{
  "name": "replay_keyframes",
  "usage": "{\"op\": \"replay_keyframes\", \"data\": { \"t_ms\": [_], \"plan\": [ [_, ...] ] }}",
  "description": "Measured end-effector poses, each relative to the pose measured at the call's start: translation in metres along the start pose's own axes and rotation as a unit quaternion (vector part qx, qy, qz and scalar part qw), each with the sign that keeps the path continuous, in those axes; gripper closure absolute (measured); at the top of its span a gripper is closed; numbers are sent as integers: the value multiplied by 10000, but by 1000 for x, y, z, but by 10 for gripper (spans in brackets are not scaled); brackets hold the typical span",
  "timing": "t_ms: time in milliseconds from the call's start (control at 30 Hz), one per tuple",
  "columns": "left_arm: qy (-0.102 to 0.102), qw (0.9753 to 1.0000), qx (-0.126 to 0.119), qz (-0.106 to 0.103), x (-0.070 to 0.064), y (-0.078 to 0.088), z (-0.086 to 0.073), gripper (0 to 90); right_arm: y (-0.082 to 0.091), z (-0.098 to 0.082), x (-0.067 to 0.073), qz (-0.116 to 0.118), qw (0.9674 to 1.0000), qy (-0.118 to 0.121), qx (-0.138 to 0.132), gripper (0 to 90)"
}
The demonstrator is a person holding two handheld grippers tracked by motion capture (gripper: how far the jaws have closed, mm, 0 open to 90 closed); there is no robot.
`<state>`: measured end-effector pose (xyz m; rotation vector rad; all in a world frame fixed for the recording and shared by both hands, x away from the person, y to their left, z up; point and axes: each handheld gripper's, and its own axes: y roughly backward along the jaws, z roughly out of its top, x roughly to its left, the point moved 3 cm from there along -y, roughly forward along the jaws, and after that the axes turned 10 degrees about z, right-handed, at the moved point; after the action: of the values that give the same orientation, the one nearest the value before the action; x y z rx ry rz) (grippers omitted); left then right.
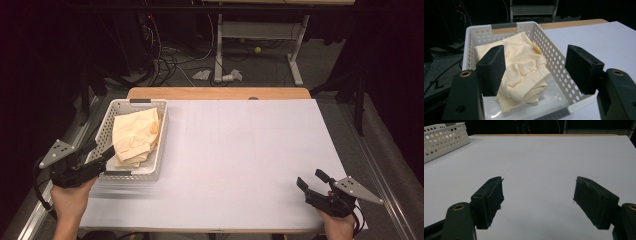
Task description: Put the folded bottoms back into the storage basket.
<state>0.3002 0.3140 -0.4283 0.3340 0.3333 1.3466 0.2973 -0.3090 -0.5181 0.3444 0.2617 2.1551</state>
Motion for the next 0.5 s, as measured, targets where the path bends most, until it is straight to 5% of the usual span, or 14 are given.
{"op": "replay_keyframes", "data": {
  "t_ms": [500],
  "plan": [
    [7,10000,0,-73,-5,2,-11,313,0,0,0,-1,10000,3,3,245]
  ]
}}
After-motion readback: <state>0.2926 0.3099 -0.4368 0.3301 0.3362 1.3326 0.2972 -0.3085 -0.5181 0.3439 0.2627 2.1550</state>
